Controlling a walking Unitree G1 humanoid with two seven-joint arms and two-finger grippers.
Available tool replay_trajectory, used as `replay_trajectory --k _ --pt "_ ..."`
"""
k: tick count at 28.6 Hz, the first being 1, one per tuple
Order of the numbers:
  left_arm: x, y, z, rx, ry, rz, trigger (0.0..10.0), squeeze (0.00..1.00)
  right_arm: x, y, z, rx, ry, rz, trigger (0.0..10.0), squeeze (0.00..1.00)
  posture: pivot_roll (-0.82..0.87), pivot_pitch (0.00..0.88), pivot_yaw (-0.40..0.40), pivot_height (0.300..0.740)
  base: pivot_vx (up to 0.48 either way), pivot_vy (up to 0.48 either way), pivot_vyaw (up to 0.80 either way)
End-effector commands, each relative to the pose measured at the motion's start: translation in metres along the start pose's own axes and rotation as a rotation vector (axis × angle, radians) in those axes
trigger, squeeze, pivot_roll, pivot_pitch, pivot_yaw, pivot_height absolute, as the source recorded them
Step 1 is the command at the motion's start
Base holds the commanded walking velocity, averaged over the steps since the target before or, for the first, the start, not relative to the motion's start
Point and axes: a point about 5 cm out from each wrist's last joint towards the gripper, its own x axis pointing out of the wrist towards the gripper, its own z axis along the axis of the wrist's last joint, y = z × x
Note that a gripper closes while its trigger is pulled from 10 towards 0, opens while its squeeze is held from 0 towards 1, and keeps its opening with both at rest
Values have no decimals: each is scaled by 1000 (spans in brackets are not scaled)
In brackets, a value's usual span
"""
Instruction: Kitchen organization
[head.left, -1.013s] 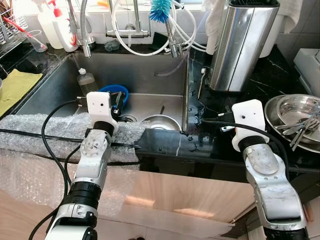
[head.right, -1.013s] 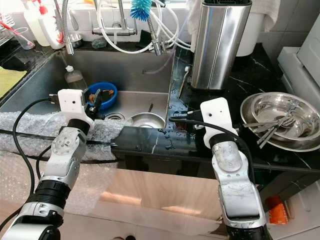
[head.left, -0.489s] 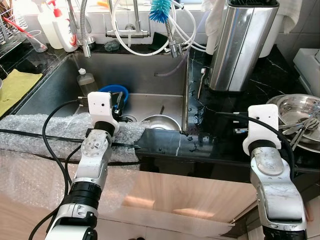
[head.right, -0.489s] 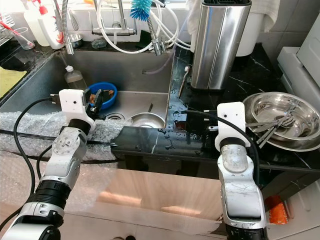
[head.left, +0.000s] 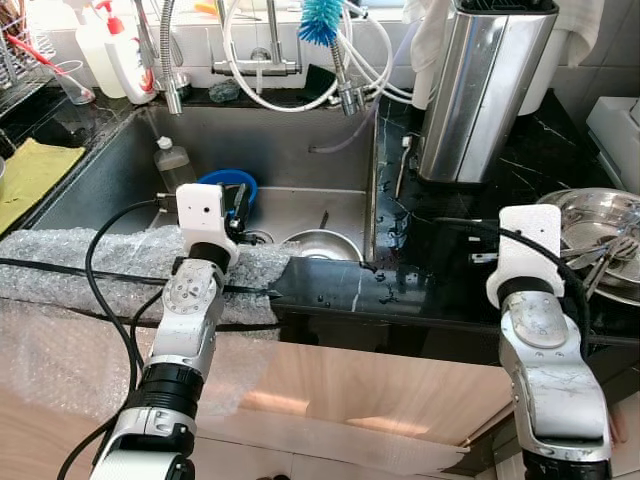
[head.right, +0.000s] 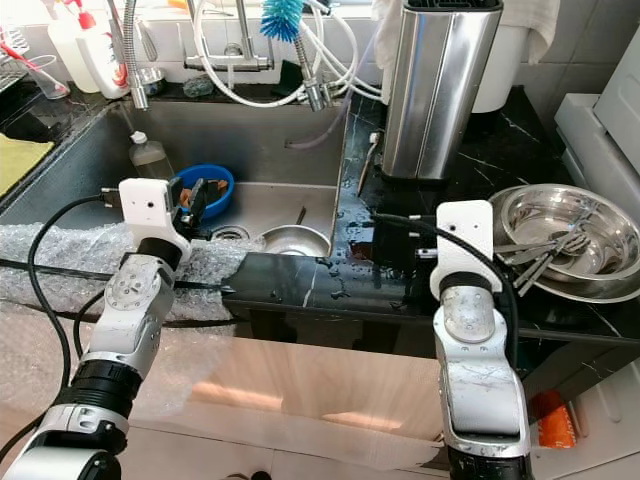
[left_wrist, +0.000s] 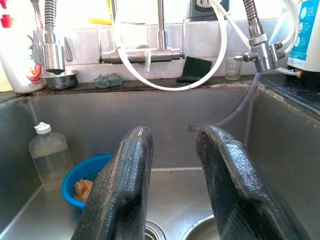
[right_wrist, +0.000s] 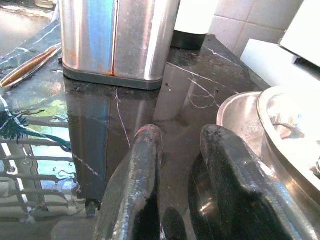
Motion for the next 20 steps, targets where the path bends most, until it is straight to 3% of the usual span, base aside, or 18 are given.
replay_trajectory --k 1,20 --pt "0 0 -1 15 5 -8 10000 0 -3 -1 9 19 -34 -8 10000 0 -135 99 71 740 0 0 0" --pt "0 -2 -3 12 16 -19 10000 0 -8 -6 4 4 8 -86 10000 0 -136 102 69 740 0 0 0"
